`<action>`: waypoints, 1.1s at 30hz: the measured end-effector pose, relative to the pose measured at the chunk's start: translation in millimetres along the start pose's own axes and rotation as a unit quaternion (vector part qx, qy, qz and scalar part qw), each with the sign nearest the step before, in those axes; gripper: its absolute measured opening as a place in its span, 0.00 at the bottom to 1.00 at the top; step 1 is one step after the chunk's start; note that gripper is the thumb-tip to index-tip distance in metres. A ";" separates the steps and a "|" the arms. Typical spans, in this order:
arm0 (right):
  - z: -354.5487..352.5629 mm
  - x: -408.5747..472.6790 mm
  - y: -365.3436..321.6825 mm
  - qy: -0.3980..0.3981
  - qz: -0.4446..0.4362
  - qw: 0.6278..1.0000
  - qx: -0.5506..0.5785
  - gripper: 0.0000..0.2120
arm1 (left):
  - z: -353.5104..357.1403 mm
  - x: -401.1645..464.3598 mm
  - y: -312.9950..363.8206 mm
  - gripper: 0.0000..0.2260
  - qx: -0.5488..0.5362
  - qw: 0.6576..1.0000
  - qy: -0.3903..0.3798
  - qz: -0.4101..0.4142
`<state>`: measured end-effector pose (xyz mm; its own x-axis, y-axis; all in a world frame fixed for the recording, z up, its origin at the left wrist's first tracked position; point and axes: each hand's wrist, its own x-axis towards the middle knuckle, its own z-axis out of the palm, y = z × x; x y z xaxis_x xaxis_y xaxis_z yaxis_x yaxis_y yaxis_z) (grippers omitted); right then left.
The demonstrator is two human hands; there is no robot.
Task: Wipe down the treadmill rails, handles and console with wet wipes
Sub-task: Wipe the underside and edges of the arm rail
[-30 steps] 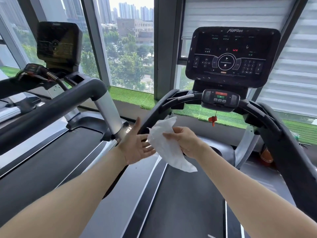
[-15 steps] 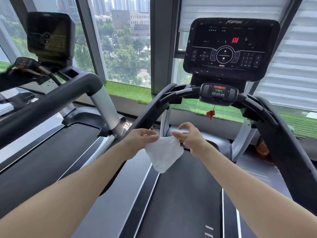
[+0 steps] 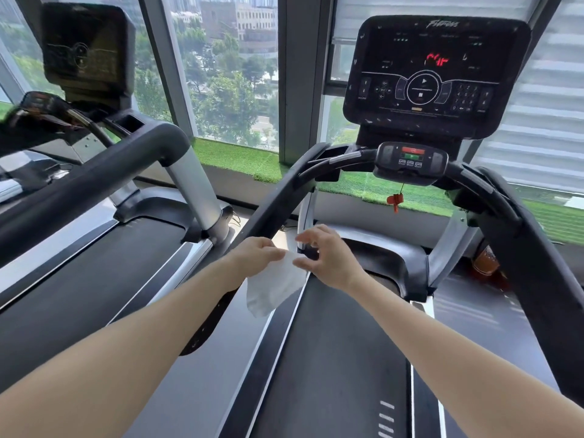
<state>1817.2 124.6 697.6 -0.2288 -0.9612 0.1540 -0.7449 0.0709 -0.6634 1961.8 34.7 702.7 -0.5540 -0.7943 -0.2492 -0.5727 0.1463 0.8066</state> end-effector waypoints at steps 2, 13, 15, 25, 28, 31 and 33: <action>5.7 3.3 0.1 -0.075 0.023 0.997 0.006 0.28 | -3.9 -2.5 -1.4 0.09 -0.013 0.999 -0.031 0.013; 55.6 12.6 -7.7 -0.083 0.105 0.987 0.086 0.19 | -9.5 7.3 -29.9 0.07 -0.386 0.917 -0.009 -0.104; 59.7 15.1 -8.9 -0.093 0.117 0.983 0.106 0.08 | -14.5 10.7 -34.3 0.07 -0.377 0.922 -0.004 -0.091; 60.2 22.9 -9.0 -0.116 0.169 0.953 0.222 0.06 | -31.2 19.2 -61.9 0.02 0.080 0.954 0.126 0.262; 65.8 23.3 -4.8 -0.088 0.144 0.955 0.242 0.08 | -22.3 21.8 -67.1 0.08 0.047 0.978 -0.011 0.202; 71.9 25.5 -0.8 0.021 0.159 0.940 0.300 0.08 | -15.1 25.3 -73.2 0.08 -0.046 0.985 -0.078 0.144; 82.5 24.9 6.3 0.054 0.213 0.902 0.372 0.10 | -8.6 29.0 -79.3 0.08 -0.178 0.978 -0.079 0.079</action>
<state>1858.5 79.1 636.8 -0.4849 -0.8546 -0.1861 0.0424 0.1895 -0.9810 1996.3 -5.0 636.0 -0.7206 -0.6739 -0.1633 -0.2410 0.0226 0.9703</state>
